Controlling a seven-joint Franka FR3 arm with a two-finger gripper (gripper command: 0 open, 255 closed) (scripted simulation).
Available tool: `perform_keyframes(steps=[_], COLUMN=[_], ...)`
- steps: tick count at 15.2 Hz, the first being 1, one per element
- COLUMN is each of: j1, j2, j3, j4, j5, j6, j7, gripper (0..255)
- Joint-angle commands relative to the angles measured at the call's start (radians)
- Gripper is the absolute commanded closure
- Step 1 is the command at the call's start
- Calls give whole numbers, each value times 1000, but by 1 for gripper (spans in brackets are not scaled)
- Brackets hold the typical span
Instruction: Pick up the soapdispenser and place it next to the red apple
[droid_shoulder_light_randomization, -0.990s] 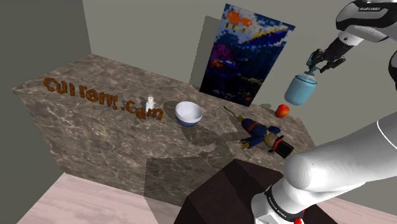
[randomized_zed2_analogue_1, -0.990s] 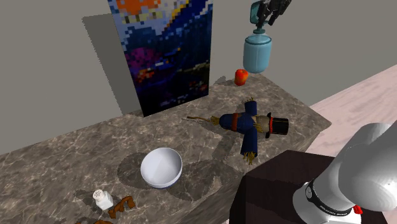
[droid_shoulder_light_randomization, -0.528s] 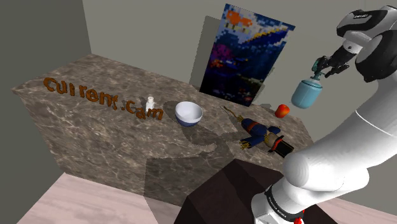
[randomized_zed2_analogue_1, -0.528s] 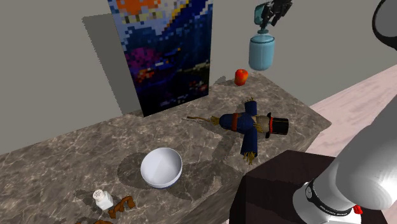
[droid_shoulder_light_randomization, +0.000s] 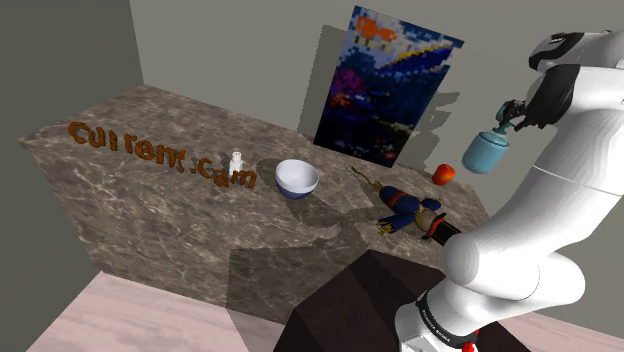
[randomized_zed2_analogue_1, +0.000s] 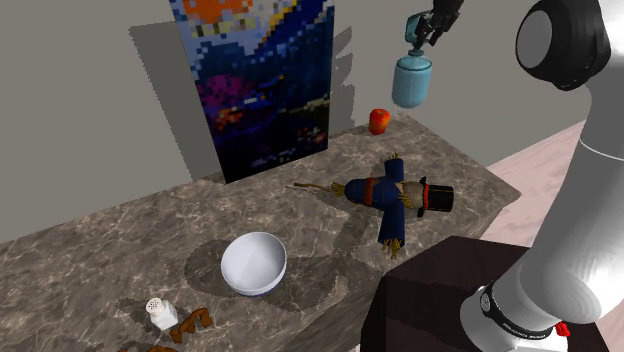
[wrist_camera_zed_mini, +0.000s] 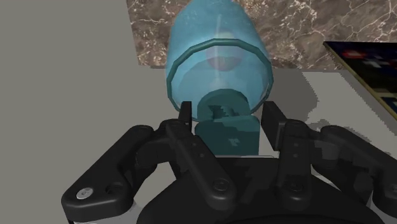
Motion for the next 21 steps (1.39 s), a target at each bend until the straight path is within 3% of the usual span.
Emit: perform_keyframes(steps=[1, 21], j1=[0, 7], j2=[3, 40], j3=[2, 28], j4=[-21, -242], j5=[5, 67], j6=[25, 268], j7=[-8, -78], gripper=[255, 255])
